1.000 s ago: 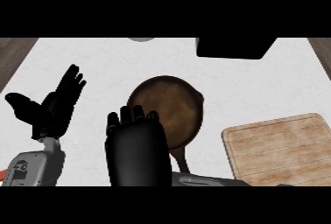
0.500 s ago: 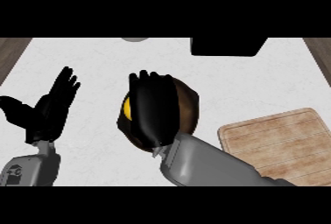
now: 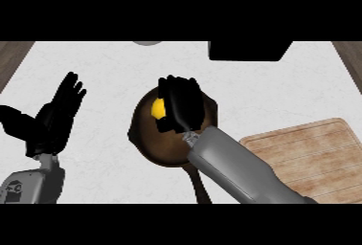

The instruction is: Pick the lemon from the cutting board and place it in the pan

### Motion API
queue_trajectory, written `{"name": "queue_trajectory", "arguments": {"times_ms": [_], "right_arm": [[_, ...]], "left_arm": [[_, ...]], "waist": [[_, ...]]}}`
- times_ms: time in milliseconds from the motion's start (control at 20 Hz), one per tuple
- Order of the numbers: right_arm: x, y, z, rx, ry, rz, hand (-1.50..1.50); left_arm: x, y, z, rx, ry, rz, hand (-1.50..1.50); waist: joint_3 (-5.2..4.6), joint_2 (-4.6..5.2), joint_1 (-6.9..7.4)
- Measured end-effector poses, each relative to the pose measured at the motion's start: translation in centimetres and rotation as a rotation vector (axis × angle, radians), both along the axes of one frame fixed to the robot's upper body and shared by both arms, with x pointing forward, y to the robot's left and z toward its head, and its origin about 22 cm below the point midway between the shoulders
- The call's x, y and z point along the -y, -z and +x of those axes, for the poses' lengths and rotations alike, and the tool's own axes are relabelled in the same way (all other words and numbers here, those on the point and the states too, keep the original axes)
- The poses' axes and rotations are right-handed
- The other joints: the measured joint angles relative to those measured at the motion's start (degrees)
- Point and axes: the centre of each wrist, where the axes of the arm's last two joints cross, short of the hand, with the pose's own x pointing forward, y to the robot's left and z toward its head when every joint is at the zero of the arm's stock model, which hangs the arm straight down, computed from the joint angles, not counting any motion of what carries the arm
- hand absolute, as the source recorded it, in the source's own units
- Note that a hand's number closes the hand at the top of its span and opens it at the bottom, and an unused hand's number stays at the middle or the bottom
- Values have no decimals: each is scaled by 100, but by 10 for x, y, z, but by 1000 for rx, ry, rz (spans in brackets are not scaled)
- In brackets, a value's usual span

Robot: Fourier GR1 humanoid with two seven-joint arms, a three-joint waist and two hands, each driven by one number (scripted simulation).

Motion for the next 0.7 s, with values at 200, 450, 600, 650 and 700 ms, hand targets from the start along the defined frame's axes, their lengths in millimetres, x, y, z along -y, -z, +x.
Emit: {"name": "queue_trajectory", "arguments": {"times_ms": [200,450,600,650,700], "right_arm": [[8,22,18,-63,31,-27,150],[28,51,27,-210,140,53,-150],[37,67,32,-262,138,83,-150],[38,68,34,-273,131,97,-150],[41,70,37,-274,123,113,-150]], "left_arm": [[6,-1,2,2,9,-1,0],[9,-1,3,3,18,4,0],[6,-2,5,-2,20,1,0],[7,0,2,-3,20,0,0],[5,2,4,-2,20,-1,0]], "waist": [[0,7,27],[2,24,81],[2,30,98],[3,28,98],[3,28,86]]}}
